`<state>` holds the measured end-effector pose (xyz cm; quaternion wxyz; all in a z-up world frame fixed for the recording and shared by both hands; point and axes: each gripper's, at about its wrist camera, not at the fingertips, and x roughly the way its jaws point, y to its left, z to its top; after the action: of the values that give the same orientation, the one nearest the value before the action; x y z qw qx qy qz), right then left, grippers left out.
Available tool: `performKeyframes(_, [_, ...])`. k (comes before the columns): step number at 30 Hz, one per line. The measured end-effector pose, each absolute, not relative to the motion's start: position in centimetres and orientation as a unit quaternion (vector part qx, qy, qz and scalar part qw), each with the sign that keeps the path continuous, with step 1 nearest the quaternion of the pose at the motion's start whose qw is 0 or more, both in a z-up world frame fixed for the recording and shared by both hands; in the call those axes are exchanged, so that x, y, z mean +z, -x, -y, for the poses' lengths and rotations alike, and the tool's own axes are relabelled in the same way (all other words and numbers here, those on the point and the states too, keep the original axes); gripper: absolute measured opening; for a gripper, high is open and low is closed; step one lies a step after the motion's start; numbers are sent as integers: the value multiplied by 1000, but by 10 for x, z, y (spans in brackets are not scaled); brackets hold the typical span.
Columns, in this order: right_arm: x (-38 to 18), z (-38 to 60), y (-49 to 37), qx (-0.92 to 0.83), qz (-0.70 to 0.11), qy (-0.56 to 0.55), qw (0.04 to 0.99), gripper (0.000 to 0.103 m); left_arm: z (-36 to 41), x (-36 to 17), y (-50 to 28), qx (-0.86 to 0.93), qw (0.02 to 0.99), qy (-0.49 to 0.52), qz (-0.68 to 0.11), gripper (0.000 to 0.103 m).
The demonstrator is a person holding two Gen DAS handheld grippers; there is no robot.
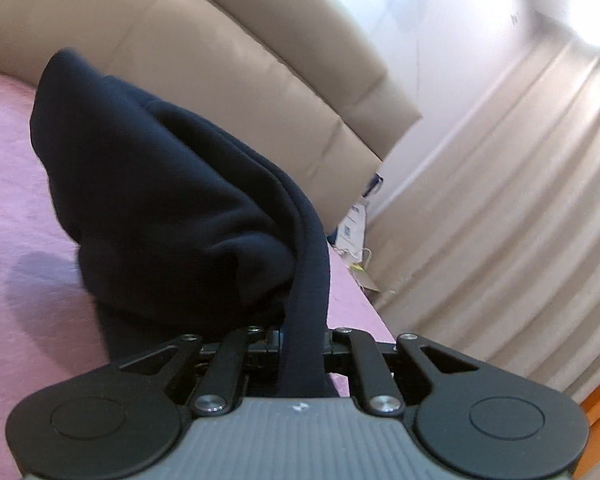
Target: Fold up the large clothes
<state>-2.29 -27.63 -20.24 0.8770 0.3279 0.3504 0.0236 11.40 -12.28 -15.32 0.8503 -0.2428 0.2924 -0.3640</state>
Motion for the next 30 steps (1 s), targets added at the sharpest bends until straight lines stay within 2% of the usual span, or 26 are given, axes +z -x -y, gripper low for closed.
performKeyframes(6, [-185, 346, 59, -37, -313, -334, 888, 6, 187, -155, -122, -390, 841, 219, -305, 13])
performKeyframes(12, [-195, 403, 85, -112, -303, -338, 884, 8, 257, -177, -125, -417, 831, 164, -330, 14])
performKeyframes(15, [-202, 420, 94, -143, -308, -341, 877, 17, 294, -204, -127, -409, 833, 104, -359, 24])
performKeyframes(17, [-197, 427, 92, -151, -306, -335, 878, 18, 315, -218, -126, -430, 812, 67, -390, 37])
performKeyframes(18, [-191, 432, 89, -149, -302, -327, 883, 19, 321, -220, -122, -441, 805, 50, -394, 49])
performKeyframes(19, [-183, 433, 84, -140, -297, -316, 890, 21, 326, -221, -114, -454, 801, 28, -389, 53])
performKeyframes(20, [-176, 435, 77, -129, -293, -305, 897, 30, 328, -219, -107, -454, 807, 3, -377, 53])
performKeyframes(21, [-164, 433, 69, -111, -287, -289, 906, 45, 327, -216, -104, -453, 809, -8, -375, 53])
performKeyframes(23, [-144, 428, 45, -73, -276, -261, 922, 66, 313, -207, -103, -471, 793, 20, -386, 53])
performKeyframes(26, [-109, 401, 5, 0, -257, -209, 943, 67, 276, -185, -108, -492, 779, 63, -382, 42])
performKeyframes(30, [-91, 366, -63, 54, -263, -159, 950, 59, 216, -152, -109, -434, 834, 106, -323, 39])
